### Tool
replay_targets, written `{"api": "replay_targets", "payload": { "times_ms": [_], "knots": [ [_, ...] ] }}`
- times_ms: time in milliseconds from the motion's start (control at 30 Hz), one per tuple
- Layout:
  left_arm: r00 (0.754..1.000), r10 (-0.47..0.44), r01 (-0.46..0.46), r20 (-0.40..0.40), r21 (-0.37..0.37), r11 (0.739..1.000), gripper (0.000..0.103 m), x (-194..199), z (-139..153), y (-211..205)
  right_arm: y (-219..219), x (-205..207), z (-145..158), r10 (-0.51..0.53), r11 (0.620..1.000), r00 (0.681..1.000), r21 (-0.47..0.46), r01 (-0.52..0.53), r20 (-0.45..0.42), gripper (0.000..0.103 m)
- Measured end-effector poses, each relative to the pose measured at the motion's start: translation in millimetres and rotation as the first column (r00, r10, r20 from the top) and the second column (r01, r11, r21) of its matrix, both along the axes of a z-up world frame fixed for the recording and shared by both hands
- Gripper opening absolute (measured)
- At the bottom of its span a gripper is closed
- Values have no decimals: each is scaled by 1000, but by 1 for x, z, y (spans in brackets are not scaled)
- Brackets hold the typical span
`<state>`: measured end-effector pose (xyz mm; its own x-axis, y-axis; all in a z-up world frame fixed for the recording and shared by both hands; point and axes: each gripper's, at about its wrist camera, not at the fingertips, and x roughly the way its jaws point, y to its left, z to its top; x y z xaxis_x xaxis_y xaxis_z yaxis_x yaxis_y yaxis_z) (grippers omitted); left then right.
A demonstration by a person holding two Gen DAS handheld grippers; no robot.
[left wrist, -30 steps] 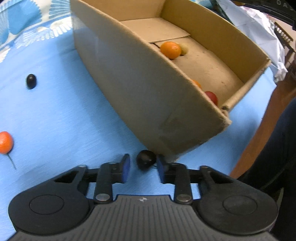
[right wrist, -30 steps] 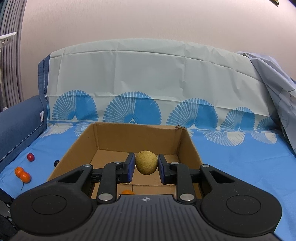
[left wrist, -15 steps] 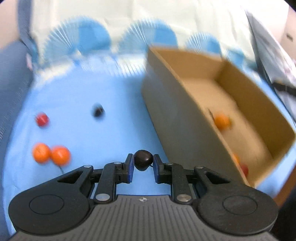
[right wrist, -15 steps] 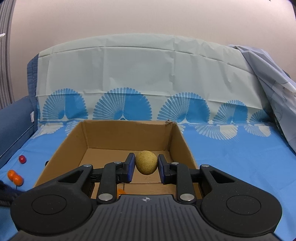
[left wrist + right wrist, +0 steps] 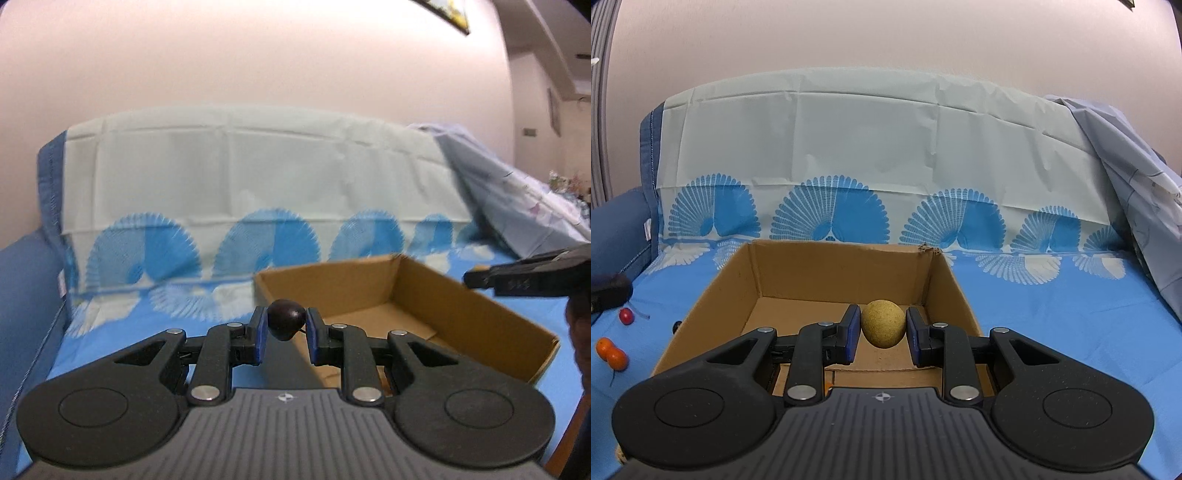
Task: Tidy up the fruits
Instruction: 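Carry the dark cherry in the left tool and yellow-green fruit in the right tool over the box, then open the left tool dropping the dark cherry into the box while the right tool releases its fruit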
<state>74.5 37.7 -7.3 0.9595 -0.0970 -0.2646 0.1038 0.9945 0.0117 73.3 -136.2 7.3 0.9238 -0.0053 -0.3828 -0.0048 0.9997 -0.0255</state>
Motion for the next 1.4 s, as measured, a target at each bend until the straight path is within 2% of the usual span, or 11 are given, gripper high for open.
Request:
{"api": "replay_targets", "payload": {
  "times_ms": [167, 433, 700, 1400],
  "knots": [
    [996, -81, 81, 22, -9, 997, 24, 5, -5, -16, 1, 1, 1, -9, 1000, 1000, -9, 9, -1, 28],
    [990, -143, 144, 11, -42, 989, 24, 20, -12, -29, 5, 4, -4, 0, 998, 1000, -59, -1, -14, 28],
    [985, -170, 169, -3, -64, 983, 24, 25, -16, -35, 13, 10, -7, 20, 996, 999, -90, -22, -33, 27],
    [981, -189, 188, -33, -39, 981, 24, 26, -22, -42, 21, 14, -10, 47, 994, 998, -93, -51, -42, 27]
  ]
}}
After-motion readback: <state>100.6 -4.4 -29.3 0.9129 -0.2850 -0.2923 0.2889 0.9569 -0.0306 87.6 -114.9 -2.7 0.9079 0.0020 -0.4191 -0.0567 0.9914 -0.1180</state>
